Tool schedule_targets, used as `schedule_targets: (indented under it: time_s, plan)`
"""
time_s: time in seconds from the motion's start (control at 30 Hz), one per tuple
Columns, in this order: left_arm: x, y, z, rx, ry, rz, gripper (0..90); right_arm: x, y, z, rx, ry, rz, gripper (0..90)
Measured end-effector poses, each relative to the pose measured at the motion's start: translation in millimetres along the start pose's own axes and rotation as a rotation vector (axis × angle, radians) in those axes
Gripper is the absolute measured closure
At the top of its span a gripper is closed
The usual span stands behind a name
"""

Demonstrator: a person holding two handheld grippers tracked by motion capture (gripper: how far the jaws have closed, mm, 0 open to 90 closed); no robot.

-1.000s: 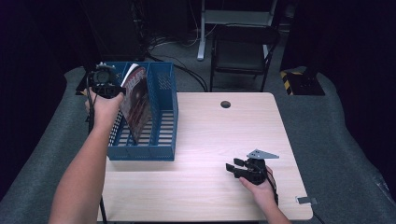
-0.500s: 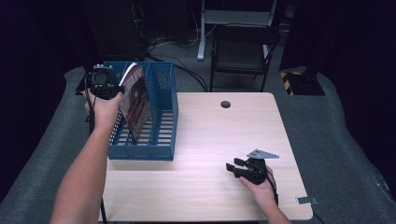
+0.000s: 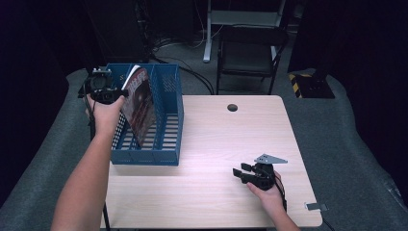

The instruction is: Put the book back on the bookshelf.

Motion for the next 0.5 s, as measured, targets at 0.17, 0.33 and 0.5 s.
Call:
schedule_targets:
  time_s: [0.17, 0.33, 0.5]
  plan:
    - [1.5, 1.6, -0.6, 0.017, 0.004, -0.025, 62.2, 0.2, 0.2, 0.5, 0.0, 0.0, -0.003, 49.3]
    - [1.3, 2.1, -1.6, 0.03, 0.002, -0.034, 52.7, 0.8, 0.3, 1.0, -0.001, 0.004, -0.007, 49.3]
    - [2.6, -0.5, -1.6, 0.04, 0.0, -0.015, 46.9, 0.7, 0.8, 0.7, -0.002, 0.005, -0.004, 49.3]
Point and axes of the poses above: each handheld gripper's, and its own axes: z roughly forward along the jaws, x roughly out of its underside, y roughly to its left, the point moved 9 cm from there along z, roughly forward along the jaws, and after that the axes turned 14 degrees about -y, right-handed, at the moved point
